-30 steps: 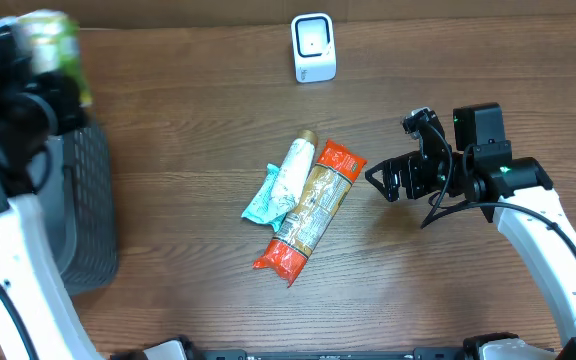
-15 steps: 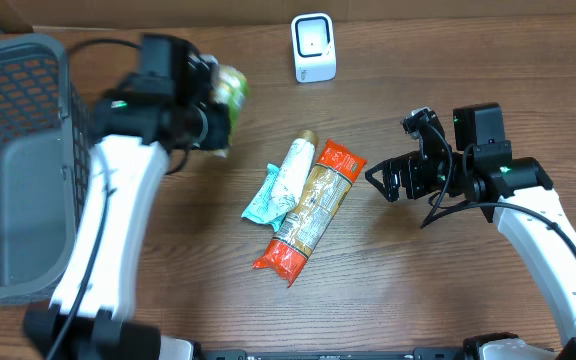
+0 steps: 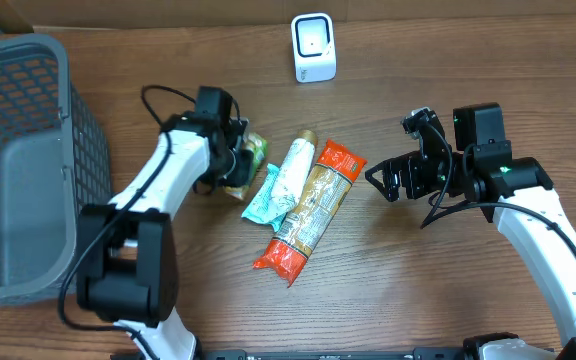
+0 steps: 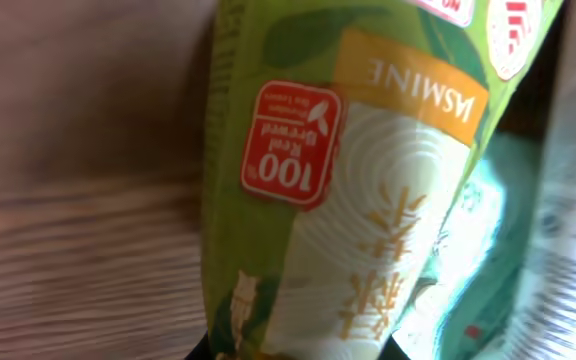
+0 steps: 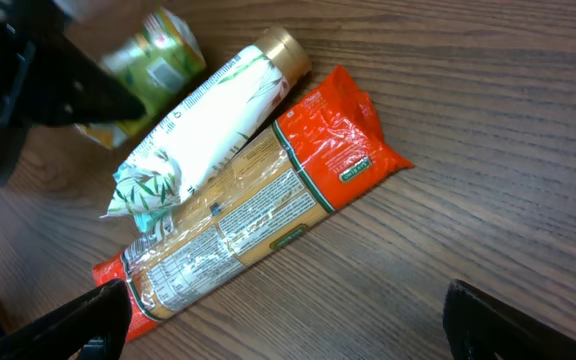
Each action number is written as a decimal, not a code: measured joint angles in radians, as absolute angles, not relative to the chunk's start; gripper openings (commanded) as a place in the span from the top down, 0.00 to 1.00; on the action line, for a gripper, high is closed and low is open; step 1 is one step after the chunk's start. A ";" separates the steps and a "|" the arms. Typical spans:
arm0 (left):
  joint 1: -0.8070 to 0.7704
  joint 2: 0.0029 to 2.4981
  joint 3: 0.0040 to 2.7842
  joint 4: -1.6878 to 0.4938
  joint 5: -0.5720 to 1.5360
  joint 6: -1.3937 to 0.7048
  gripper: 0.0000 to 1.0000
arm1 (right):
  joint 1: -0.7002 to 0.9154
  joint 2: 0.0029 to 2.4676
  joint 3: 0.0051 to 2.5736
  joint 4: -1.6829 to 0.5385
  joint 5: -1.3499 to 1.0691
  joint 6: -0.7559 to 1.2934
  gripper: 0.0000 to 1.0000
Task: Scan the item barcode
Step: 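Lift the green tea carton out and set it left of the pouch, then raise left gripper away to the upper left and hold still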
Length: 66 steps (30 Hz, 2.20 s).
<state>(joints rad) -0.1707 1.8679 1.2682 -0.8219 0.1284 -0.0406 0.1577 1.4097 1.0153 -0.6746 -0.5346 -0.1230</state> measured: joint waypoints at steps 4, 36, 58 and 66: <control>-0.204 1.905 1.250 -0.842 0.189 -0.041 0.96 | 0.158 1.409 1.015 -0.674 -0.534 -0.123 0.00; -0.216 1.905 1.252 -0.903 0.298 -0.180 0.00 | 0.158 1.410 1.015 -0.674 -0.534 -0.123 0.00; -0.216 1.372 1.535 -1.022 0.131 -0.149 0.00 | 0.158 1.411 1.016 -0.734 -0.679 -0.039 0.00; -0.180 1.341 1.536 -1.124 -0.071 -0.244 0.00 | 0.158 1.411 1.016 -0.722 -0.700 -0.025 0.00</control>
<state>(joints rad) -0.1799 1.3407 1.5360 -1.1244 -0.0708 -0.2440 0.1577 1.4113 1.0157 -0.7219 -0.6998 -0.0254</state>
